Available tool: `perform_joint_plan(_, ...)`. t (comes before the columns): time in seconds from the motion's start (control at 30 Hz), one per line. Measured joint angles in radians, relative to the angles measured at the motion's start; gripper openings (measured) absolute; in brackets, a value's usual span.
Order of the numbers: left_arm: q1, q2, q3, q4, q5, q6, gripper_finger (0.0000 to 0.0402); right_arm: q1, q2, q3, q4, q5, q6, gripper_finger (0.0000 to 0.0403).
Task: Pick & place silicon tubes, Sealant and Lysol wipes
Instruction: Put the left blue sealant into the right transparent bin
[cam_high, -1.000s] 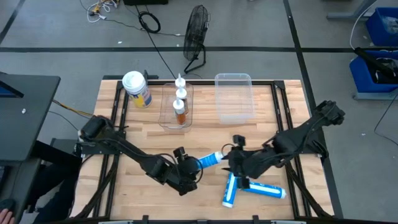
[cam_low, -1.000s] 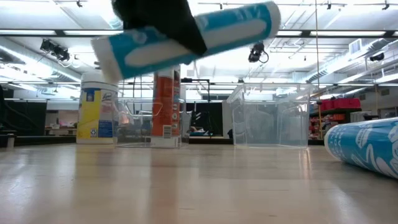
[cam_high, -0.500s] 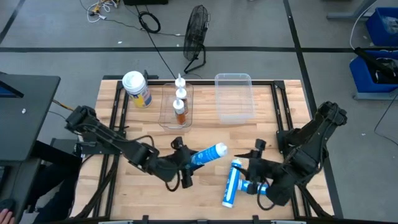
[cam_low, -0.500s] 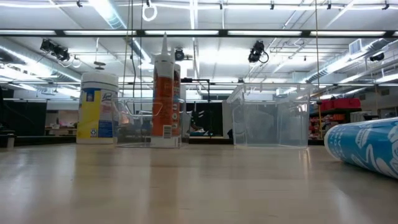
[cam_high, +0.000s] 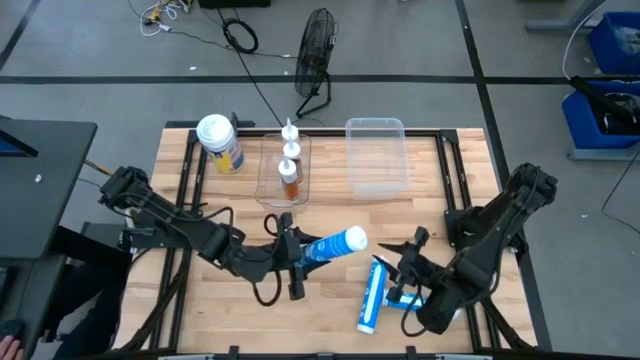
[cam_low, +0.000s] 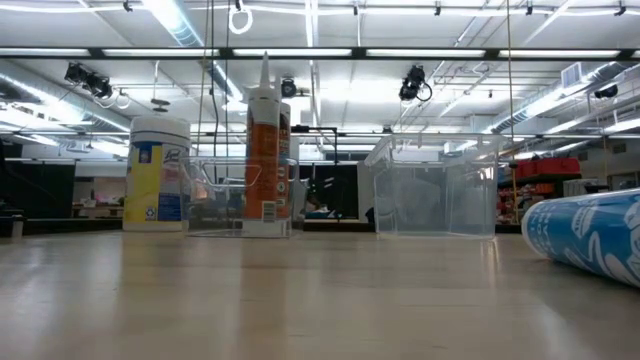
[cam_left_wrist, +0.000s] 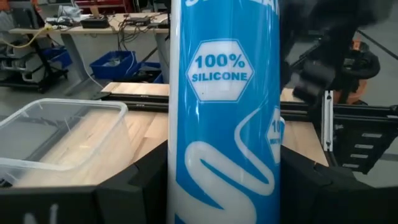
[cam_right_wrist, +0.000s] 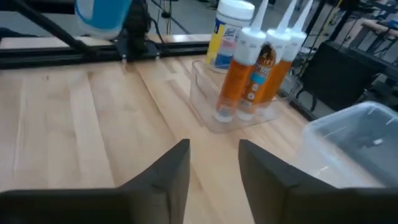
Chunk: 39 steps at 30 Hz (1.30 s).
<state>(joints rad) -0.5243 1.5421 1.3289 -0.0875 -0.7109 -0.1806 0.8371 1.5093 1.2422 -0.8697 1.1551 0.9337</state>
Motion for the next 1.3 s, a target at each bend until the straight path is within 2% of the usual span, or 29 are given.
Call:
perform_joint_plan(0.2, -0.001, 0.000, 0.000, -0.006, 0.001, -0.004, 0.0216, -0.017, -0.003, -0.165, 0.305, -0.031, -0.123, 0.0088)
perform_joint_plan(0.33, -0.001, 0.000, 0.000, -0.006, 0.001, -0.006, 0.0216, -0.042, -0.003, -0.277, 0.628, -0.131, -0.329, 0.0044)
perform_joint_plan(0.47, -0.003, 0.000, 0.000, -0.004, 0.001, -0.006, 0.0216, -0.083, -0.005, -0.405, 1.069, -0.289, -0.603, 0.0006)
perform_joint_plan(0.57, -0.003, 0.000, 0.000, -0.004, 0.001, 0.003, 0.0218, -0.133, -0.011, -0.493, 1.389, -0.430, -0.794, 0.0011)
perform_joint_plan(0.63, -0.003, 0.000, 0.000, -0.001, 0.002, 0.002, 0.0217, -0.165, -0.036, -0.541, 1.527, -0.485, -0.892, 0.0014)
perform_joint_plan(0.73, -0.003, 0.000, 0.000, 0.000, 0.026, -0.011, 0.0216, -0.193, -0.094, -0.605, 1.667, -0.484, -0.975, 0.0007)
perform_joint_plan(0.83, -0.003, 0.000, 0.000, 0.000, 0.031, -0.018, 0.0216, -0.217, -0.162, -0.633, 1.660, -0.427, -0.910, 0.0005)
perform_joint_plan(0.9, -0.003, 0.000, 0.000, 0.000, 0.034, -0.018, 0.0216, -0.231, -0.198, -0.638, 1.642, -0.414, -0.840, 0.0012)
perform_joint_plan(1.07, -0.003, 0.000, 0.000, 0.003, 0.036, -0.001, 0.0216, -0.253, -0.232, -0.638, 1.746, -0.650, -0.819, 0.0056)
perform_joint_plan(1.17, -0.003, 0.000, 0.000, 0.010, 0.036, 0.009, 0.0216, -0.262, -0.236, -0.630, 1.753, -0.676, -0.821, 0.0103)
perform_joint_plan(1.3, 0.000, 0.000, 0.000, 0.014, 0.036, 0.010, 0.0216, -0.268, -0.233, -0.614, 1.745, -0.675, -0.807, 0.0190)
